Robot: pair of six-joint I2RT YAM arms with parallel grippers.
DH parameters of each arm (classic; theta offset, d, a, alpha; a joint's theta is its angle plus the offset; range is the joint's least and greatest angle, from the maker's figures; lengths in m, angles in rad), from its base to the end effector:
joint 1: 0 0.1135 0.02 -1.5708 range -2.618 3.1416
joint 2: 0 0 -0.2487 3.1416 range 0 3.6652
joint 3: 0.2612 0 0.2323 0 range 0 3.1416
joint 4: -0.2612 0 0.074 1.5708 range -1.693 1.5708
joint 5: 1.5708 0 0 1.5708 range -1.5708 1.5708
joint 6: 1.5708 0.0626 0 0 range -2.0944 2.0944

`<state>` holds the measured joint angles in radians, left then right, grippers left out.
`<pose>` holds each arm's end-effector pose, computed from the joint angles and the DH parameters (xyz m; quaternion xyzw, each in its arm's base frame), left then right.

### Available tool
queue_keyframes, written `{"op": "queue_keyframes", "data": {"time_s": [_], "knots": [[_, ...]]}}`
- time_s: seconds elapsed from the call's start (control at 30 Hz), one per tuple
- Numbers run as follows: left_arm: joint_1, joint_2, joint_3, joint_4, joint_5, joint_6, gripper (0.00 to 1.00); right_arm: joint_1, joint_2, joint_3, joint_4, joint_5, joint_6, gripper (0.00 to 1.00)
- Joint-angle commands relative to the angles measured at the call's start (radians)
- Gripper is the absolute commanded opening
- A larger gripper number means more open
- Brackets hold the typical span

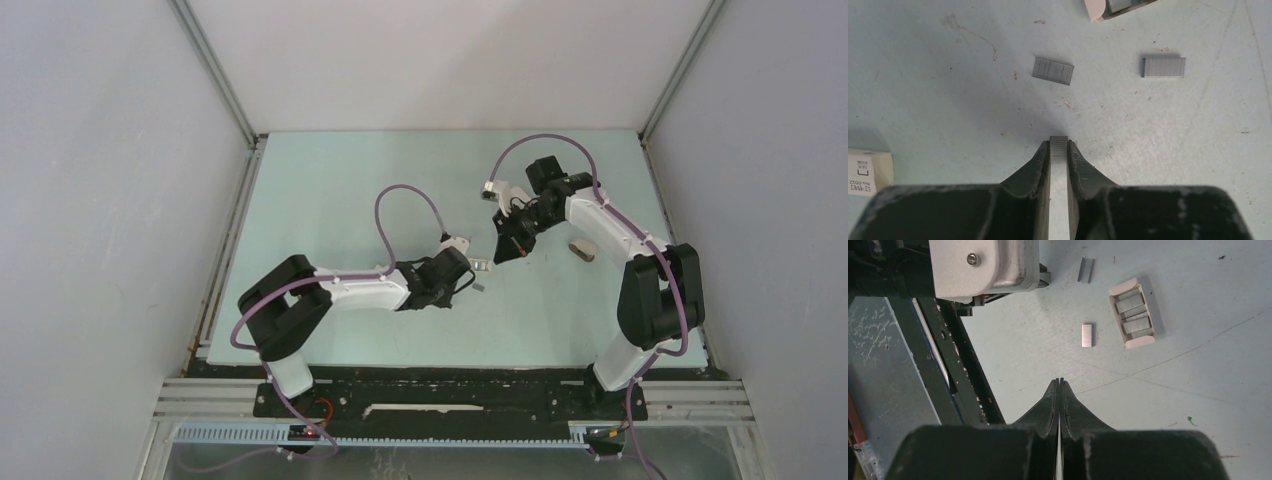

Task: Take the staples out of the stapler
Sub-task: Pick up the staple from the center of the board, then place the staple in the staple box.

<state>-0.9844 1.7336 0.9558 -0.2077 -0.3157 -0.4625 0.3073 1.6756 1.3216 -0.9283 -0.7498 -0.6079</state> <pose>0.2021 -0.2692 0.1329 0.2002 0.9253 -0.0758 0.3132 0.2839 0.1349 0.2244 -0.4541 0.8029 0.3383 0.1865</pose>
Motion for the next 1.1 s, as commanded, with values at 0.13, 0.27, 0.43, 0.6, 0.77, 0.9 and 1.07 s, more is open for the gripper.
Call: {"op": "queue_keyframes", "data": {"time_s": [0.13, 0.27, 0.43, 0.6, 0.77, 0.9, 1.07], "knots": [[-0.001, -0.026, 0.122, -0.016, 0.015, -0.008, 0.07, -0.006, -0.011, 0.018, -0.014, -0.016, -0.021, 0.01], [-0.001, -0.031, 0.165, -0.024, 0.020, -0.004, 0.07, -0.006, -0.012, 0.018, -0.014, -0.017, -0.023, 0.01], [0.009, 0.012, 0.281, -0.052, 0.007, 0.009, 0.06, -0.009, -0.018, 0.017, 0.003, 0.024, 0.004, 0.01], [0.042, 0.081, 0.379, -0.053, 0.045, -0.019, 0.04, -0.040, -0.023, 0.016, 0.028, 0.064, 0.054, 0.01], [0.057, 0.143, 0.448, -0.057, 0.066, -0.064, 0.04, -0.073, -0.020, 0.017, 0.034, 0.069, 0.073, 0.01], [0.060, 0.192, 0.497, -0.076, 0.084, -0.103, 0.02, -0.080, -0.020, 0.017, 0.036, 0.072, 0.075, 0.01], [0.060, 0.241, 0.528, -0.109, 0.068, -0.149, 0.02, -0.080, -0.020, 0.013, 0.040, 0.073, 0.078, 0.01]]}}
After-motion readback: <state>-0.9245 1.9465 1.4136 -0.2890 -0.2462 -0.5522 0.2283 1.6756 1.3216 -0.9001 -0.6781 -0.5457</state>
